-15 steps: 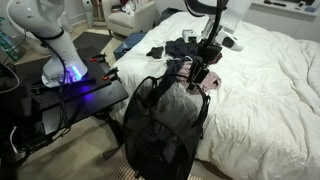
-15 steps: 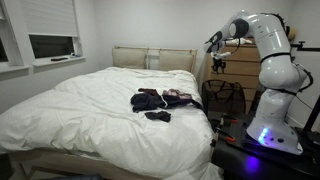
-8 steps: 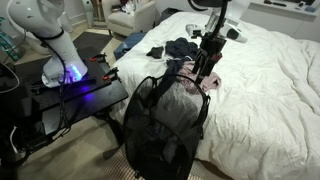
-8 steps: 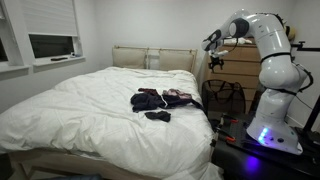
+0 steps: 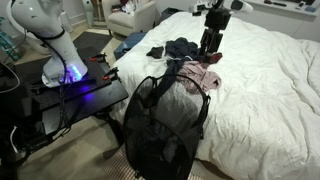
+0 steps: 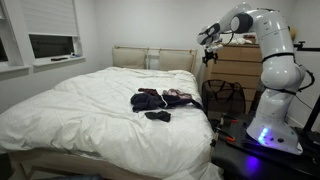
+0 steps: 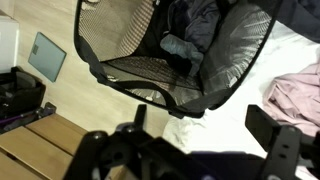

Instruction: Put the grey sock in the black bag

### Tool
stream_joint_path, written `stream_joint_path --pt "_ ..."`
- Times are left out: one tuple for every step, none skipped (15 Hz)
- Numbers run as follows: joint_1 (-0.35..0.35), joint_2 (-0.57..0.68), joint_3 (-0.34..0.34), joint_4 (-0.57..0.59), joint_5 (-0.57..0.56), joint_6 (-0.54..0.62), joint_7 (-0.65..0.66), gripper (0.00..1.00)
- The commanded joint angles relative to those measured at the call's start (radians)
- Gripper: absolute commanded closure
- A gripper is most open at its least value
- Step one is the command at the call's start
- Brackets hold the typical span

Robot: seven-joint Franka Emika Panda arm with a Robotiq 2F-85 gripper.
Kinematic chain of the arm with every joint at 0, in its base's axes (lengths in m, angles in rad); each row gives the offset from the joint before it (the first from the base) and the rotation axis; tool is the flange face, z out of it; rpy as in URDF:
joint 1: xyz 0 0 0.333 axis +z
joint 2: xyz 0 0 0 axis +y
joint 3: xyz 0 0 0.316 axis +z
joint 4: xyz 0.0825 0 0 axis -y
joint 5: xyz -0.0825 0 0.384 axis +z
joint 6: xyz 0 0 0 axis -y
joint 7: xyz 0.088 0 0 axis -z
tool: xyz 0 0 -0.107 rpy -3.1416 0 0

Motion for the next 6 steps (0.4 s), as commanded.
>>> stream_joint_path --pt "-0.004 -0.009 0.021 0.008 -0.008 -0.008 0.025 0.00" --pt "0.003 -0.018 0.022 0.007 -0.008 -0.010 0.034 0.00" --pt "0.007 -0.023 0.022 0.005 -0.008 -0.011 0.035 0.00" --pt "0.008 -0.026 0.022 0.002 -0.008 -0.011 0.035 0.00" --pt "0.007 -0.026 0.022 -0.001 -0.008 -0.011 0.035 0.00" --pt "0.005 -0.026 0.021 -0.003 -0.007 -0.011 0.035 0.00"
